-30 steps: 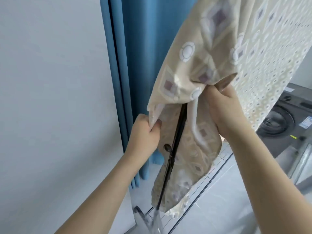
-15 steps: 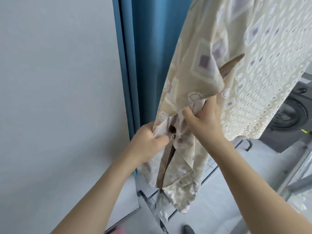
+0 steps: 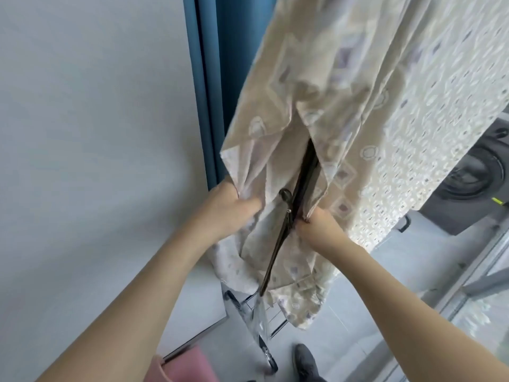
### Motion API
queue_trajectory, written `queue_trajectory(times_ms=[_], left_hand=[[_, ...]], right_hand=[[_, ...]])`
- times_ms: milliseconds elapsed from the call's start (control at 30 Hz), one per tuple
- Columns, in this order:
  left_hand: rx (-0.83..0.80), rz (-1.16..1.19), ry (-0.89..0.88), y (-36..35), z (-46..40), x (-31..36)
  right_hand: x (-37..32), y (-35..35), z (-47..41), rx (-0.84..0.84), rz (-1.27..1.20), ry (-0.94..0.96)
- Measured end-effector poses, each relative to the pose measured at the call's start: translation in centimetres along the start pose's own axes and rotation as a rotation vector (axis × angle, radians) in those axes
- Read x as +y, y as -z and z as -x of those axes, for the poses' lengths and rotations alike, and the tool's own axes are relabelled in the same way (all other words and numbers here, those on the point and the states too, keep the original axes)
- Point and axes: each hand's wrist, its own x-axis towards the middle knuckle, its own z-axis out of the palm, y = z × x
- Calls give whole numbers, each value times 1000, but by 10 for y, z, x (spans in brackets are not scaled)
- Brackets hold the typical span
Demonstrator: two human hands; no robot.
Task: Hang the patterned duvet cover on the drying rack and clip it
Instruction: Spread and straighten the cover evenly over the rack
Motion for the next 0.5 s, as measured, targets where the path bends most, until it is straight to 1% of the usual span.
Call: queue_trajectory(times_ms=[33, 67, 100, 133, 167, 200, 267, 367, 500], left_hand=[[26, -88, 14, 1, -1, -3], [92, -124, 17, 2, -3, -6], [182, -104, 9, 3, -3, -5], [269, -30, -19, 5, -4, -5], [340, 56, -60, 7, -5, -3], [375, 109, -101, 8, -6, -3], [345, 98, -153, 7, -6, -3], [220, -14, -88, -7, -8, -17], [49, -194, 8, -28, -10, -39]], right_hand=[[-1, 2, -1, -31, 38, -4], [-2, 4, -1, -60, 87, 1], [-3, 7, 0, -100, 142, -8], [-3, 8, 0, -135, 186, -10], [-3, 10, 0, -179, 223, -17], [-1, 10, 0, -224, 251, -21], [1, 10, 1, -309, 259, -44], [-3, 19, 5, -400, 283, -39], [-12, 34, 8, -393, 252, -3]])
